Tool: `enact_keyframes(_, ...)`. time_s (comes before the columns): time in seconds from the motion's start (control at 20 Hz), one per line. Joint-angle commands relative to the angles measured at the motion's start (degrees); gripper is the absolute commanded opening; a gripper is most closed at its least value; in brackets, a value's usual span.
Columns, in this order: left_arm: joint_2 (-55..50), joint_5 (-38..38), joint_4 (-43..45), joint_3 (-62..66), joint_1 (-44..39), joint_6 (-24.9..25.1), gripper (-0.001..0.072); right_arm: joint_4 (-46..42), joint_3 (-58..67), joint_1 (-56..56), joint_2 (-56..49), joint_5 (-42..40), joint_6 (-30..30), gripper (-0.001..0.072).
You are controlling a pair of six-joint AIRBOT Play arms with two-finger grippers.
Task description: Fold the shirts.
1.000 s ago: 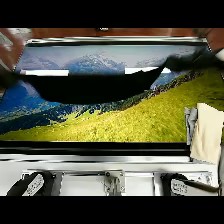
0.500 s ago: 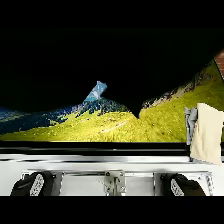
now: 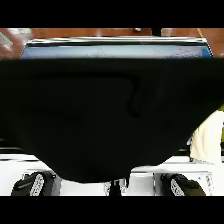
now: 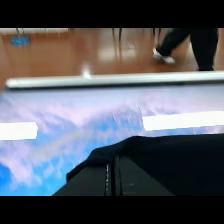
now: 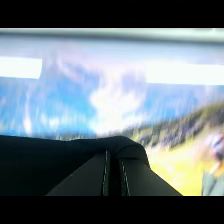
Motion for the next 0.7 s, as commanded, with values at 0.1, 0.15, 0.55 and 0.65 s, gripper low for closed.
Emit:
enact_keyframes(0.1, -7.74, -0.09, -2.80, -15.80, -0.37, -0.15, 0.0030, 1.44, -5.86, 0.04, -15.21, 5.09, 3.41, 0.0060)
enact_keyframes(0.15, -10.67, 1.46, -2.78, -16.90, -1.22, 1.16, 0.0031, 2.03, -8.35, 0.04, -17.92, 1.46, 3.41, 0.0060)
enact_keyframes(0.55, -38.64, 26.01, -2.80, -16.92, -12.02, 2.12, 0.0032, 4.39, -14.88, 7.58, -41.99, -40.83, -1.55, 0.0061)
enact_keyframes(0.65, -43.34, 32.17, -2.80, -16.92, -13.31, 2.12, 0.0032, 4.33, -14.88, 8.24, -45.64, -48.59, -1.60, 0.0060)
